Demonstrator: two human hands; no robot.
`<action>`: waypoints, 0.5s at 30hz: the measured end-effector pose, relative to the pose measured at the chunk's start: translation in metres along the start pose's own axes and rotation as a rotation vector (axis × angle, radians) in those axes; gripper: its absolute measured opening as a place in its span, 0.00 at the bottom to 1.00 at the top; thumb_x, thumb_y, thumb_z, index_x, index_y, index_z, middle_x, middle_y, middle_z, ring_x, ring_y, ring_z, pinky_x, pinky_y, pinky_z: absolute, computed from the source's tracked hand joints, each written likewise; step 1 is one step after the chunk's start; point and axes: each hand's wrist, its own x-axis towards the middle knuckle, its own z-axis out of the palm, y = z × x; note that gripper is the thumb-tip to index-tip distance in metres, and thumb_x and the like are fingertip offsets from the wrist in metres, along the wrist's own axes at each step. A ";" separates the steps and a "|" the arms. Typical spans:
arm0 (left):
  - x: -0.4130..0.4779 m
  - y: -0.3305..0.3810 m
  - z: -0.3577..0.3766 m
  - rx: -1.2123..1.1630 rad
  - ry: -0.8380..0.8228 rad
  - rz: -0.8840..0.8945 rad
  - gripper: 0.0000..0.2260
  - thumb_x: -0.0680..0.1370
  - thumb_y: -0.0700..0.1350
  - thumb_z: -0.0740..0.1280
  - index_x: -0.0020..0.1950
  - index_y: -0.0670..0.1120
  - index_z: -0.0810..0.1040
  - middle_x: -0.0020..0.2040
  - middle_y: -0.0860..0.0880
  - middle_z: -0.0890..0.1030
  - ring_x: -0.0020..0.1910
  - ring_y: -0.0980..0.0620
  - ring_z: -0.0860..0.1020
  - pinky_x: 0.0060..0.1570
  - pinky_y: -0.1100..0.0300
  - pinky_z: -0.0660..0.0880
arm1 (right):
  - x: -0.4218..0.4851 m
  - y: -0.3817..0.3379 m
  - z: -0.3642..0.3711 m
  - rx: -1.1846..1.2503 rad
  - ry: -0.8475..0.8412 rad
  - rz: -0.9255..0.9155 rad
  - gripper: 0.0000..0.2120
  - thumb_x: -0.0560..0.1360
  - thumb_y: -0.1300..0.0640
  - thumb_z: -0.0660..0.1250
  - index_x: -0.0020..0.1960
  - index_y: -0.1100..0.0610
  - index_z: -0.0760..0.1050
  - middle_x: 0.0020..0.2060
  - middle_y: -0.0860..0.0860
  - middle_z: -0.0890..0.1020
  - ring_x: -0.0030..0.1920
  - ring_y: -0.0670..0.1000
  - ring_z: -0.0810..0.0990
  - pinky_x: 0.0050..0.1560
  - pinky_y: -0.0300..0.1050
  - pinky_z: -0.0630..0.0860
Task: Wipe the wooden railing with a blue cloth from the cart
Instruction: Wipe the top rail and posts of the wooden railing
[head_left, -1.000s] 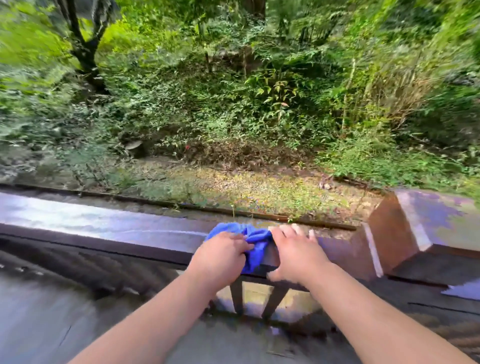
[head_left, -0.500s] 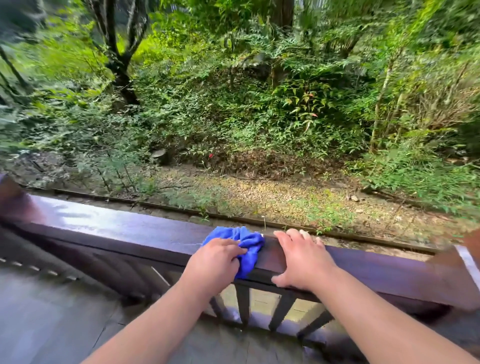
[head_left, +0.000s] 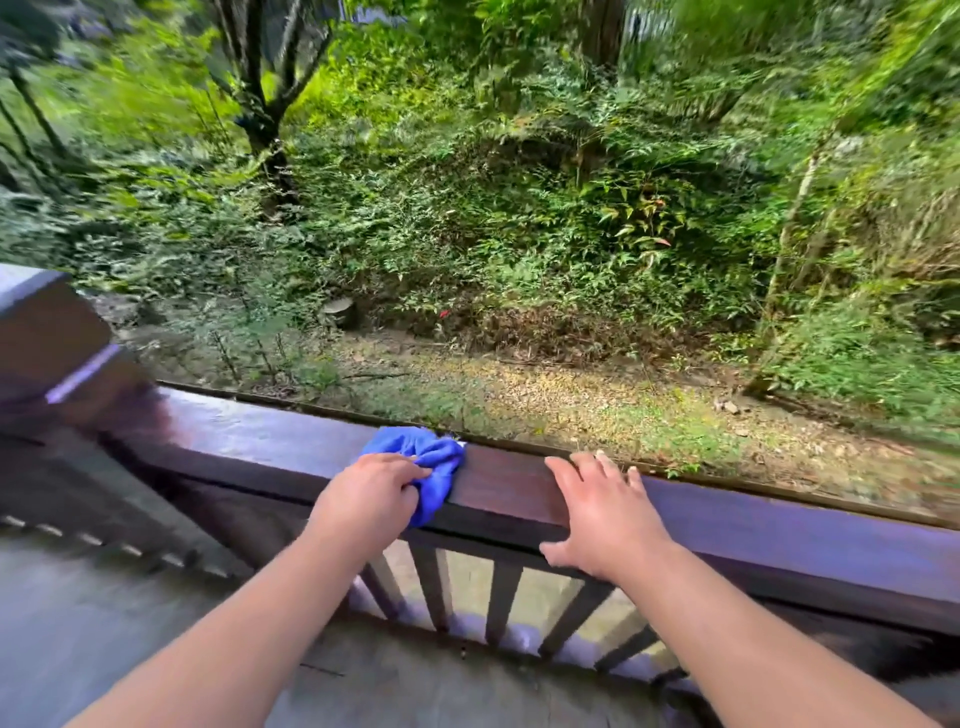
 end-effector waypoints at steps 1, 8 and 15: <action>0.001 -0.002 0.000 -0.002 -0.002 0.003 0.14 0.75 0.44 0.65 0.56 0.56 0.85 0.61 0.55 0.83 0.64 0.54 0.76 0.61 0.57 0.73 | 0.000 -0.004 -0.001 0.001 0.000 0.006 0.52 0.66 0.32 0.72 0.81 0.46 0.50 0.79 0.54 0.60 0.80 0.62 0.55 0.78 0.71 0.53; -0.003 0.007 0.015 -0.021 -0.001 -0.052 0.17 0.76 0.45 0.61 0.60 0.56 0.83 0.66 0.56 0.79 0.68 0.55 0.72 0.63 0.55 0.73 | -0.007 0.014 -0.011 0.039 -0.011 0.071 0.52 0.67 0.34 0.73 0.82 0.46 0.50 0.80 0.52 0.59 0.81 0.60 0.54 0.79 0.69 0.55; 0.003 0.094 0.054 -0.038 -0.028 0.122 0.16 0.76 0.45 0.63 0.60 0.54 0.84 0.63 0.54 0.81 0.64 0.53 0.76 0.60 0.57 0.74 | -0.036 0.091 -0.015 0.042 -0.032 0.178 0.53 0.66 0.33 0.74 0.82 0.45 0.50 0.81 0.53 0.58 0.81 0.60 0.54 0.79 0.69 0.55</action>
